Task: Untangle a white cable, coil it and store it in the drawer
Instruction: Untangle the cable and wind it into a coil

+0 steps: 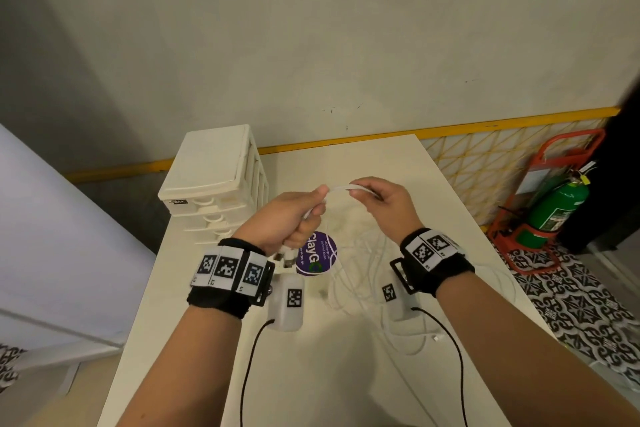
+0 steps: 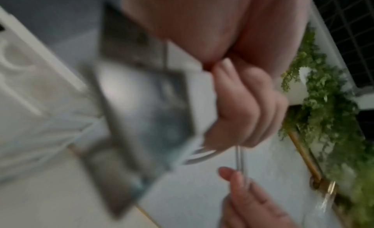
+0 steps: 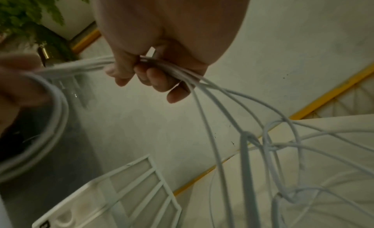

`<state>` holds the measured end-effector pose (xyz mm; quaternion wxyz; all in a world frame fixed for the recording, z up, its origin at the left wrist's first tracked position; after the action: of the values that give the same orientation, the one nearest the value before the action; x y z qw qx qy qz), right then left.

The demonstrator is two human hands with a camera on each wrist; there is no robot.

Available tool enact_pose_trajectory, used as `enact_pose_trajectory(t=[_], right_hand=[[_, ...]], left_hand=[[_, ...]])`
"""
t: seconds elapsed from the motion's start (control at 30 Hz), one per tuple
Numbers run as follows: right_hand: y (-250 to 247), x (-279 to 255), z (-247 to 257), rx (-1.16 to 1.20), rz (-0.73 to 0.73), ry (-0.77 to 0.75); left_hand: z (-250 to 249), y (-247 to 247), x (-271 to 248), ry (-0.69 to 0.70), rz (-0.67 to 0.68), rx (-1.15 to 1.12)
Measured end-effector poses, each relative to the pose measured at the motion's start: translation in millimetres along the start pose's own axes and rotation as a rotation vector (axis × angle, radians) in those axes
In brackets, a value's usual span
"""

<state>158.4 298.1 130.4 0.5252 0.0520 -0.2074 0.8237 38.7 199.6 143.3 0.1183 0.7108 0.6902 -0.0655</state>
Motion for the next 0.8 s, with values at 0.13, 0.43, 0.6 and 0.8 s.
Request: enact_pose_trajectory(t=[0.13,0.43,0.6,0.8], right_hand=[[24.5,-10.7,-13.4,-0.337,0.155,-0.015],[48.6,-38.4,-47.1,-0.391,0.270,0.083],[64.2,-51.4,-37.8,-0.447,0.392,0.051],[74.5,-53.6,-6.6,-0.507,0.408,-0.194]], left_hand=[[-24.5,26.8,4.8,0.112,0.169,-0.384],[-66.3,-2.6,17.4,0.488,0.058,-0.980],[-71.0,-38.5,18.6,0.655,-0.255,-1.048],[-55.1,-52.8,15.4,0.678,-0.596,-0.222]])
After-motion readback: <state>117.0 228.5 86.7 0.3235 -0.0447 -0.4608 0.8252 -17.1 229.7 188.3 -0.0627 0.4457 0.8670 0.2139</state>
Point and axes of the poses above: each hand's wrist, its own x-axis towards the middle knuckle, its own y-axis out of the palm, z = x × y, the point moved 9 cm from there along x, towards the middle knuckle, and after that the axes turned 6 degrees about -x, right-handed, at the moved point
